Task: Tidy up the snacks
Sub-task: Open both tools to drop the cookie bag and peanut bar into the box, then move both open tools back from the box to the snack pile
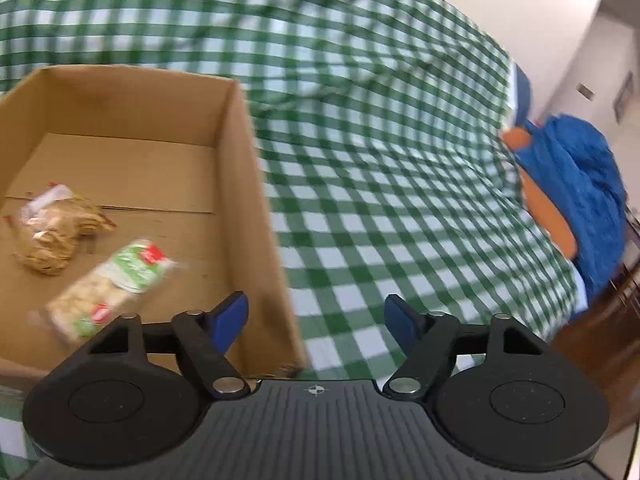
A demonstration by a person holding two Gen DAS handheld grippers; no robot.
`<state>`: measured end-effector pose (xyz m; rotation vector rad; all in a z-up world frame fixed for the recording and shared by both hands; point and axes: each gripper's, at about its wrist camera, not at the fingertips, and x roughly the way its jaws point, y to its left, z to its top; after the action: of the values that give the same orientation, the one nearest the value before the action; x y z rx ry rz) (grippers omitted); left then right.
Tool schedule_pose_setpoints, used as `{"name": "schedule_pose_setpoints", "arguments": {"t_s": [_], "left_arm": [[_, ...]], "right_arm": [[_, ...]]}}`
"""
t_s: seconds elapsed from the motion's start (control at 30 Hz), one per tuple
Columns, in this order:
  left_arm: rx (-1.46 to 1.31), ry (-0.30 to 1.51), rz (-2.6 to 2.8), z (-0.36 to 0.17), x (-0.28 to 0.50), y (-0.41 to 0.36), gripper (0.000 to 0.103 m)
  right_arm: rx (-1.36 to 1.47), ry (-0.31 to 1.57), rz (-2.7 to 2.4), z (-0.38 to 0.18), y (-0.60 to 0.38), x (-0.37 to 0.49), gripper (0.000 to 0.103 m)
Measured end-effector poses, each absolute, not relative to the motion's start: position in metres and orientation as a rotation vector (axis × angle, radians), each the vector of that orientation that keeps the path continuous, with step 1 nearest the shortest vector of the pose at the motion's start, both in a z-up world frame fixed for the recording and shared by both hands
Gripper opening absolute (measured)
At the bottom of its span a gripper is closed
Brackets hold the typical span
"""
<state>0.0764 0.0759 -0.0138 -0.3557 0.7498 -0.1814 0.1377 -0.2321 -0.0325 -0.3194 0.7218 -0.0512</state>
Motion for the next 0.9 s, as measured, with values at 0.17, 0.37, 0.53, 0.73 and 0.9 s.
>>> {"name": "schedule_pose_setpoints", "arguments": {"t_s": [0.17, 0.37, 0.53, 0.73, 0.9], "left_arm": [[-0.37, 0.762, -0.219, -0.016, 0.071, 0.075, 0.078], [-0.358, 0.759, -0.238, -0.013, 0.066, 0.075, 0.078], [-0.344, 0.721, -0.225, -0.007, 0.063, 0.078, 0.078], [-0.256, 0.652, -0.227, -0.001, 0.052, 0.078, 0.06], [-0.233, 0.629, -0.218, 0.004, 0.045, 0.091, 0.035]], "right_arm": [[-0.324, 0.71, -0.071, -0.034, -0.234, 0.132, 0.071], [-0.331, 0.689, -0.089, -0.03, -0.233, 0.127, 0.07], [-0.296, 0.602, -0.042, -0.015, -0.23, 0.113, 0.074], [-0.29, 0.501, 0.057, -0.001, -0.218, 0.092, 0.078], [-0.34, 0.469, 0.104, 0.002, -0.197, 0.083, 0.078]]}}
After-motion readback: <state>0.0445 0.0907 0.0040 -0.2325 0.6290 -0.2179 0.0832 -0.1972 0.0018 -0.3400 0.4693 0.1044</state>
